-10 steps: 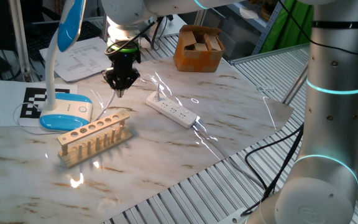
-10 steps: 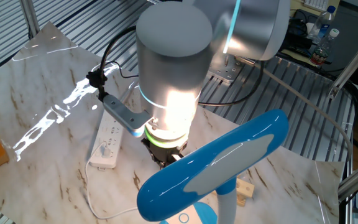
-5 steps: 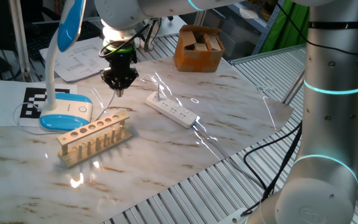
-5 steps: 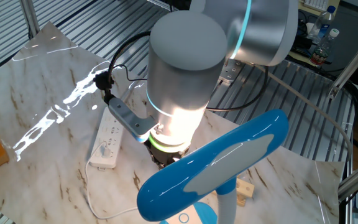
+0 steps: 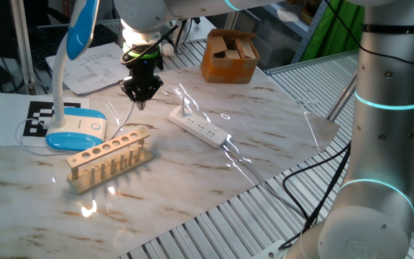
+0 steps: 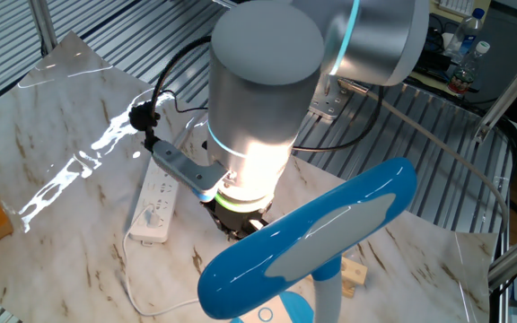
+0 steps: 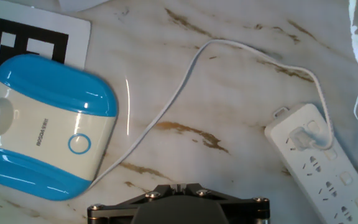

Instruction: Plug in the power cord of the desk lamp, turn on the socket, and light up the desk lamp

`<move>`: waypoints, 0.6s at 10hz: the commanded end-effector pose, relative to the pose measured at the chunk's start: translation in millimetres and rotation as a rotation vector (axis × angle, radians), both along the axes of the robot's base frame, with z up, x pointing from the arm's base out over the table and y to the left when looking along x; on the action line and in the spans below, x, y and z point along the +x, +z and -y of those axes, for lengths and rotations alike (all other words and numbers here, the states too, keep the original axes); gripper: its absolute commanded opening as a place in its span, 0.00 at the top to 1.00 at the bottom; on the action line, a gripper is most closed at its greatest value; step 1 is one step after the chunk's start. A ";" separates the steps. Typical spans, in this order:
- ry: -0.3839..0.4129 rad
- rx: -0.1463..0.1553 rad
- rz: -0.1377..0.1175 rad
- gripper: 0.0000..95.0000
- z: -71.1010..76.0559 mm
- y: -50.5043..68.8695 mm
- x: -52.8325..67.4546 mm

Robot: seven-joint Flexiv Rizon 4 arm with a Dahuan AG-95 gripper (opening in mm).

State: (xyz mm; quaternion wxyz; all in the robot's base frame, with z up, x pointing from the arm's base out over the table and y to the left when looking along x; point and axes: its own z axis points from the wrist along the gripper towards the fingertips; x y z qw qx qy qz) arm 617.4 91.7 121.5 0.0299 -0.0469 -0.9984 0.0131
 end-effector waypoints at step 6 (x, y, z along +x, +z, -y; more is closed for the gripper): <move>-0.118 -0.025 0.034 1.00 0.2 -0.4 -0.2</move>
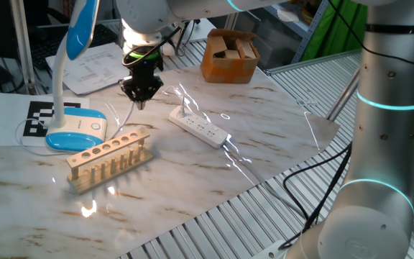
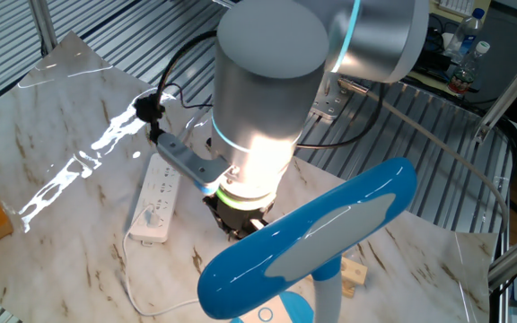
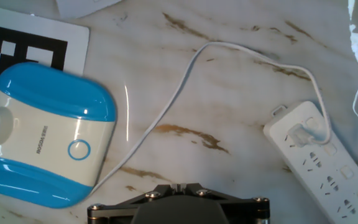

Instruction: Plug in the power cord of the desk lamp, turn on the socket, and light up the desk lamp

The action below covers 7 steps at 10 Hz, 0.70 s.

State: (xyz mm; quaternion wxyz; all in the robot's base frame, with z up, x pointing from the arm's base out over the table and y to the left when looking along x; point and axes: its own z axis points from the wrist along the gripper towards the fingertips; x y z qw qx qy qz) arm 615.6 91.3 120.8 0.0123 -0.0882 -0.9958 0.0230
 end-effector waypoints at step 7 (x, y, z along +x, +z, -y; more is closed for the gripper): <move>-0.012 -0.007 -0.009 1.00 27.9 9.6 -17.5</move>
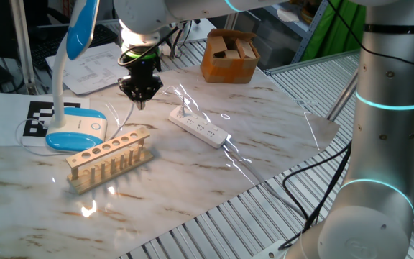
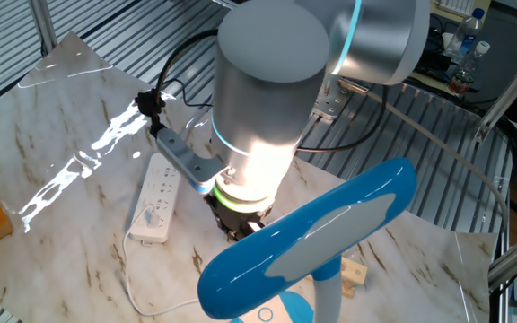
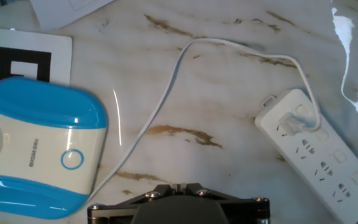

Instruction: Plug in the power cord of the desk lamp, turn on the socket, and light up the desk lamp

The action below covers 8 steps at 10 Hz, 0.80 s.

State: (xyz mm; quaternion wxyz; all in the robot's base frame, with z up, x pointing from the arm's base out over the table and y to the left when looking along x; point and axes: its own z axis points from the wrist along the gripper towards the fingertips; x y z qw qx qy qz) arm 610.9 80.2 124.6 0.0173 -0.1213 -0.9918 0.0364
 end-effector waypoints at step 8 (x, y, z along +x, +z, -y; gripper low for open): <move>0.162 0.040 -0.013 1.00 82.5 7.7 -49.7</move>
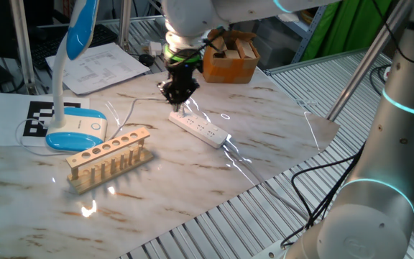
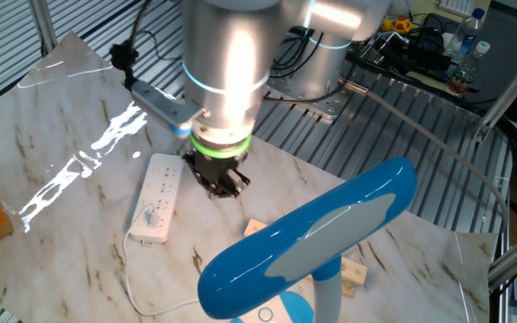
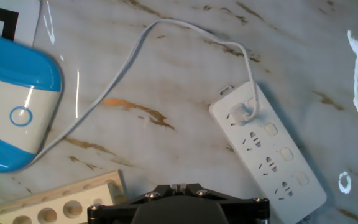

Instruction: Plug in the power cord of the desk lamp, turn on the socket, and light up the desk lamp

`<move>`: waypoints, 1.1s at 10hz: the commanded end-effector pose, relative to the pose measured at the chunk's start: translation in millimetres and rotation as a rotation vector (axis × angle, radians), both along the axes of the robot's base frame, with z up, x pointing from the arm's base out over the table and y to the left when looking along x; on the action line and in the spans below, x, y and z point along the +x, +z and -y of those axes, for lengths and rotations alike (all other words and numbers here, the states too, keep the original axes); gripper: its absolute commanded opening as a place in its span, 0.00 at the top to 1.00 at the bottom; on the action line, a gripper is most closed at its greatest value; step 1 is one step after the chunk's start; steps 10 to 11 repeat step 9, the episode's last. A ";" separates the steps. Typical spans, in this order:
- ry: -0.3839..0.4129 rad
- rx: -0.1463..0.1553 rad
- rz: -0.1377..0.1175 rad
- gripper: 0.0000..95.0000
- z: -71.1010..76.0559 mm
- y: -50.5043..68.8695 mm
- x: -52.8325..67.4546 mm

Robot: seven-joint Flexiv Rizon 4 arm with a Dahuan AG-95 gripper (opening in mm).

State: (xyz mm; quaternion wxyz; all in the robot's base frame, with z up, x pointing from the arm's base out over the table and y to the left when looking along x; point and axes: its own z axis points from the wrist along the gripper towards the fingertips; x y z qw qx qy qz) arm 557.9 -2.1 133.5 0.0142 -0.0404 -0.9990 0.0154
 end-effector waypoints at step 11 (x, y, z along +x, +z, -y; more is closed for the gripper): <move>0.018 0.021 -0.069 1.00 -1.1 -0.9 2.4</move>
